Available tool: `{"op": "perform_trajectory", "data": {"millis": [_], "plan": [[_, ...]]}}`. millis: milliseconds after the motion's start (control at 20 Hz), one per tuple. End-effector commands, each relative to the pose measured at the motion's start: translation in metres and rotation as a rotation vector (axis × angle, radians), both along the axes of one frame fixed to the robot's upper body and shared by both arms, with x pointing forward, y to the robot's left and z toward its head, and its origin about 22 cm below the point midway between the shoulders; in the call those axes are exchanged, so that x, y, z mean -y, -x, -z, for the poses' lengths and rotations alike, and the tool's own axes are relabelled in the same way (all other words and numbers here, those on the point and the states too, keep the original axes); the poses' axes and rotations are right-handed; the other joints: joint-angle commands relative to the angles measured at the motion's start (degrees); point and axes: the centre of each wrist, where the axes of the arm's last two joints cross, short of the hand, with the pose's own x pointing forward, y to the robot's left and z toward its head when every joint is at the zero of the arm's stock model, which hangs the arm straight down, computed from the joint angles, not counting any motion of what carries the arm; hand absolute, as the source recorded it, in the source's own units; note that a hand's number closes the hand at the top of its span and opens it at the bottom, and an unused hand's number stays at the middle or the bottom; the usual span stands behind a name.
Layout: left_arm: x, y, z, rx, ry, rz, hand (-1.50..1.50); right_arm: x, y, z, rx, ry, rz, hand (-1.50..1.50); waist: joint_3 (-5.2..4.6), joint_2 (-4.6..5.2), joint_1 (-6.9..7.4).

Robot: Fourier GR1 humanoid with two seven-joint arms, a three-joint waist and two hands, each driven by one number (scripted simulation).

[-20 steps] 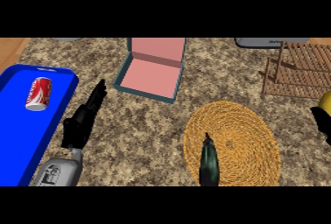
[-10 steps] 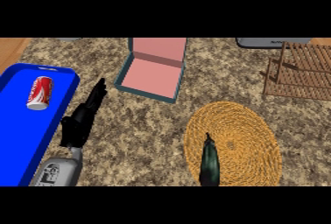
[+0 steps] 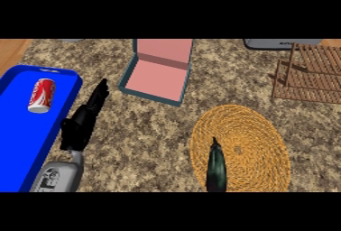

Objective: Pick the lemon from the placemat and place it in the tiered shelf

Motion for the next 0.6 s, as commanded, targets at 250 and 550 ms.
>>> {"op": "perform_trajectory", "data": {"millis": [250, 550], "plan": [[-0.004, 0.012, 0.002, -0.005, 0.009, -0.007, 0.00, 0.023, -0.032, -0.009, 0.024, 0.138, 0.049, 1.50, 0.00, -0.01, 0.36], [0.011, -0.001, 0.006, 0.008, 0.002, 0.006, 0.00, 0.047, -0.064, 0.015, 0.012, 0.196, 0.090, 1.50, 0.00, 0.14, 0.44]]}}
